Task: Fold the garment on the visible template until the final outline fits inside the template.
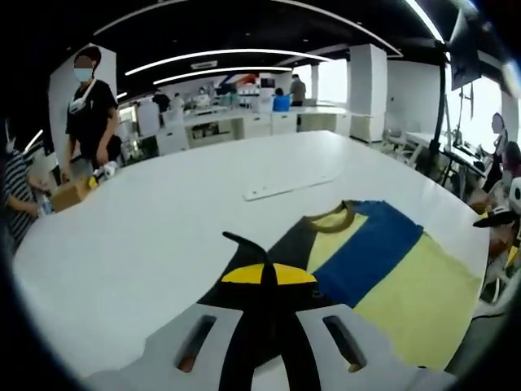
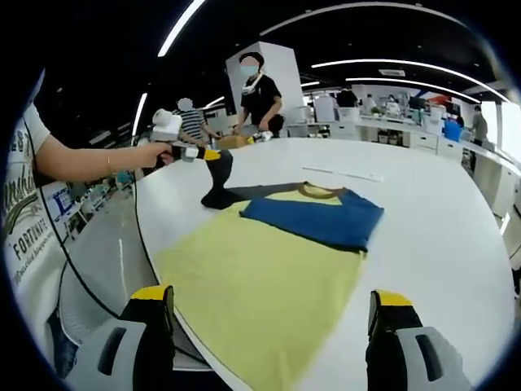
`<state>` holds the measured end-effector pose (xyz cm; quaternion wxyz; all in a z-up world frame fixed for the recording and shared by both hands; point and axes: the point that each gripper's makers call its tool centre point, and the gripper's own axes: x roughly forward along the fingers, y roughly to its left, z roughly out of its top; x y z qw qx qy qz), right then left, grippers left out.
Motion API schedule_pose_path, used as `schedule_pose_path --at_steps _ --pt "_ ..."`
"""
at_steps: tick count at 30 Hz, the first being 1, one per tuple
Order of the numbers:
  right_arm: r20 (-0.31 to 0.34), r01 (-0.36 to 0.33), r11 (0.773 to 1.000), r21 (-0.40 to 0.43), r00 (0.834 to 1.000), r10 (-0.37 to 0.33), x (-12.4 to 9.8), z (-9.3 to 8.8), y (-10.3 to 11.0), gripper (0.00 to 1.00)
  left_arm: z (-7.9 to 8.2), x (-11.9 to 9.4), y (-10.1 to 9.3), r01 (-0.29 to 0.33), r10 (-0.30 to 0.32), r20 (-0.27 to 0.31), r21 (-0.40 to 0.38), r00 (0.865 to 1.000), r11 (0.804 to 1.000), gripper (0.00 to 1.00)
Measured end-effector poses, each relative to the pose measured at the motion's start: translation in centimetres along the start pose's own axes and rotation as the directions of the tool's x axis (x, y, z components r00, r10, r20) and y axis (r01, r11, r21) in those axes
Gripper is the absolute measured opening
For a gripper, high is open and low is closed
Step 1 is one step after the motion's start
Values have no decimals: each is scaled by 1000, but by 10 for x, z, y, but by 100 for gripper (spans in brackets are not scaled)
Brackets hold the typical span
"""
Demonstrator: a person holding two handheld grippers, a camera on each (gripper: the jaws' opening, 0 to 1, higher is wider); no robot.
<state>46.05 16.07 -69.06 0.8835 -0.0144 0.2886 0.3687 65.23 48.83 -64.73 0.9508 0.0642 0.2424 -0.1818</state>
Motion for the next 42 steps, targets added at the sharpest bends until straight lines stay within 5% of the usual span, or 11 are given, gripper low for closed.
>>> schedule_pose_path --at_steps 20,33,42 --pt "40 -15 999 -46 999 17 2 6 5 99 33 36 -74 130 -131 46 19 990 991 0" --pt "33 -12 999 -48 999 13 4 6 3 99 51 57 -101 179 -176 101 -20 979 984 0" --pt "31 -7 999 -43 999 8 5 6 1 99 60 66 -115 210 -191 144 -132 971 969 0"
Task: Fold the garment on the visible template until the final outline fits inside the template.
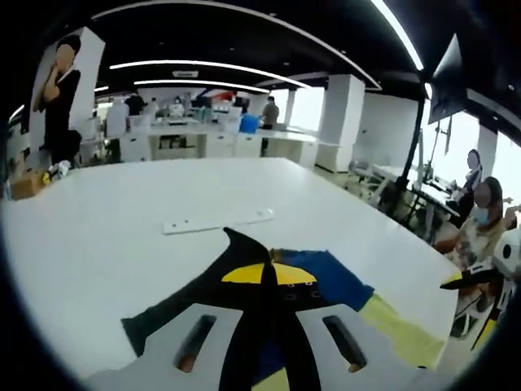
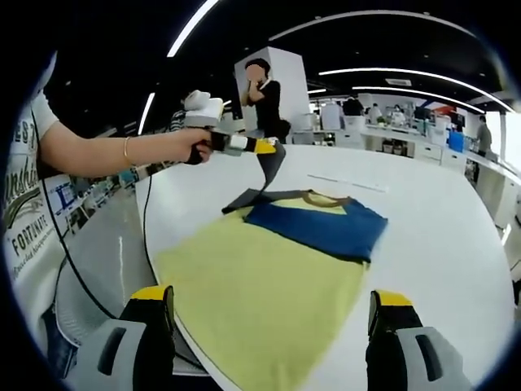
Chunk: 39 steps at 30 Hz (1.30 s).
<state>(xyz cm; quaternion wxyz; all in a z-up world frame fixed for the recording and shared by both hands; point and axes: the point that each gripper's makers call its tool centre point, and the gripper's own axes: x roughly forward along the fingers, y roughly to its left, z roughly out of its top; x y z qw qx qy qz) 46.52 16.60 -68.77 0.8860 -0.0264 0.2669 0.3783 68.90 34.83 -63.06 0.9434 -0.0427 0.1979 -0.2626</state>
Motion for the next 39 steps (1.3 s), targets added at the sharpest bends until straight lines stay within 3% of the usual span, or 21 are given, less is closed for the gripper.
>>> schedule_pose_path --at_steps 18,26,39 --pt "-17 1 1000 12 1000 -1 1 -3 -5 99 13 29 -35 69 -69 14 6 998 998 0" --pt "-25 5 1000 19 1000 -5 2 -7 -8 99 15 38 -64 136 -137 3 102 991 985 0" --pt "-36 13 999 31 999 -12 1 -14 -9 98 1 54 -94 195 -191 -40 145 981 970 0"
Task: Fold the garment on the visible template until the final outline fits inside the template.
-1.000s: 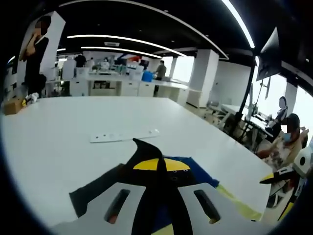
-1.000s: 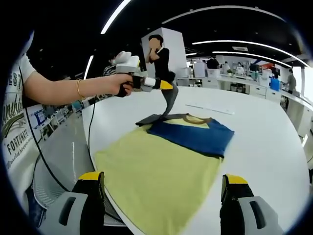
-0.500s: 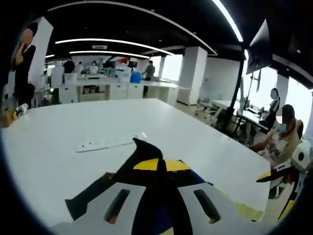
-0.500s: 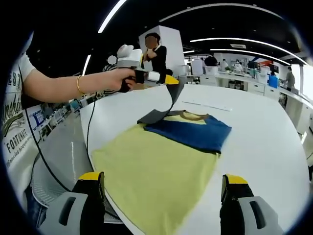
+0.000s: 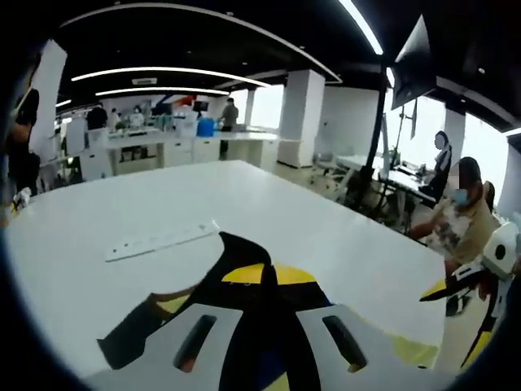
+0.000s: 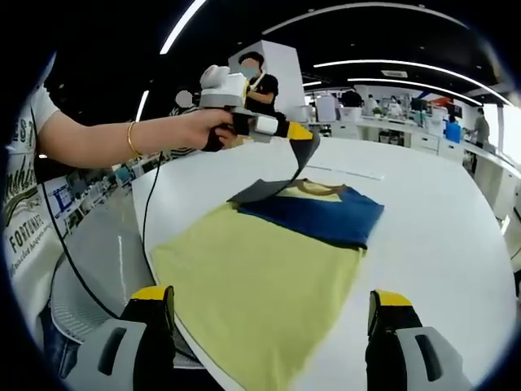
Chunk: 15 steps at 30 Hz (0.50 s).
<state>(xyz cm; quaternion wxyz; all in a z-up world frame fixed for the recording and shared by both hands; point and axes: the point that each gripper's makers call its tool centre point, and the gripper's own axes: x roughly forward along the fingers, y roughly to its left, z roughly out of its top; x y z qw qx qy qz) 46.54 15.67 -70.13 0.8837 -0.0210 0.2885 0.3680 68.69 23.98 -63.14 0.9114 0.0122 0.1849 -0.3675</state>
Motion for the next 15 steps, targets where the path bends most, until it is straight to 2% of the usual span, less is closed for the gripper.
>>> schedule_pose_path --at_steps 1,5,15 --pt "-1 -1 1000 1 1000 1 0 0 0 98 -4 3 -2 2 -1 -15 21 1000 1000 0" --pt "-1 0 1000 2 1000 0 0 -1 -2 98 -11 13 -13 29 -28 -32 6 999 1000 0" --pt "4 7 1000 12 1000 -7 0 -2 -5 99 -35 32 -39 83 -80 -102 26 992 996 0"
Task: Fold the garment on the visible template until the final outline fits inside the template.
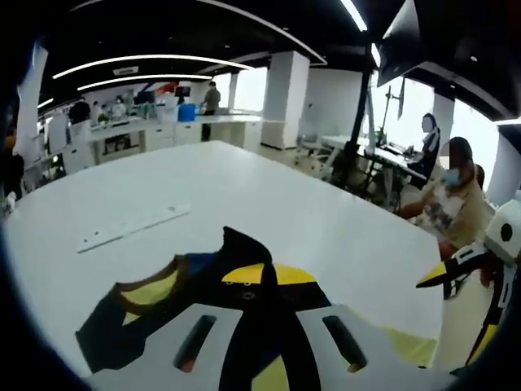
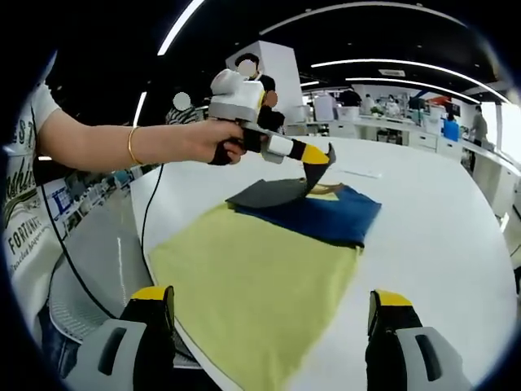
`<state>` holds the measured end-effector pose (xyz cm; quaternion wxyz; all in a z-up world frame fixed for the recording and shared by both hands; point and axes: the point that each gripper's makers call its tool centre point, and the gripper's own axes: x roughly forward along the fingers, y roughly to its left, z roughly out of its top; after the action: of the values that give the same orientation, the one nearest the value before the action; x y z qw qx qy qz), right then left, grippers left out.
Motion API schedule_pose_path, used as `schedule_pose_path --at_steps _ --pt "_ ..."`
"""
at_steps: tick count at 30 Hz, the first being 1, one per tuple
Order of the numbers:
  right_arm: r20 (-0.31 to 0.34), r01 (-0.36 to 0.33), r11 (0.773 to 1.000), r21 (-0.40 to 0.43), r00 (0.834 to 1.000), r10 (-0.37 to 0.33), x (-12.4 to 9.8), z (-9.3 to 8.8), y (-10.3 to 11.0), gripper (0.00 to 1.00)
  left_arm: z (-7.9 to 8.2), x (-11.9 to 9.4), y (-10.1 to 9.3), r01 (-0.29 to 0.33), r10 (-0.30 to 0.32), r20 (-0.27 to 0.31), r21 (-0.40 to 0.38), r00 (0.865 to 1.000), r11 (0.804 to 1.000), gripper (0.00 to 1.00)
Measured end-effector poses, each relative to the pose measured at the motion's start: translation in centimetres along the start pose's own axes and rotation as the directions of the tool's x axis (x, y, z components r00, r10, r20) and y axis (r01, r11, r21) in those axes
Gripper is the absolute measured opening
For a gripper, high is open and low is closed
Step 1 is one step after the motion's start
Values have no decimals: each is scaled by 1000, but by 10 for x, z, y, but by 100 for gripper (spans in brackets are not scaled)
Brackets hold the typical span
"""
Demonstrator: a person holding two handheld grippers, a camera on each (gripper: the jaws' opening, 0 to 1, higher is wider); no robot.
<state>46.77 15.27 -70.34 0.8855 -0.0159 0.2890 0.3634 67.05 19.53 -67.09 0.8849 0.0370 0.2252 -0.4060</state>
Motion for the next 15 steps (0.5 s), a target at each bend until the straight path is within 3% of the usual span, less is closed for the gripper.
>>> schedule_pose_path --at_steps 10,12,15 --pt "-5 7 1000 5 1000 -7 -1 -6 -1 99 -26 22 -6 10 -12 -64 -32 998 999 0" --pt "-3 8 1000 8 1000 -8 -1 -6 -2 99 -29 25 -11 30 -32 -66 -30 997 999 0" --pt "-4 11 1000 10 1000 -11 -1 -7 -3 99 -24 27 -21 88 -92 -37 -91 995 992 2"
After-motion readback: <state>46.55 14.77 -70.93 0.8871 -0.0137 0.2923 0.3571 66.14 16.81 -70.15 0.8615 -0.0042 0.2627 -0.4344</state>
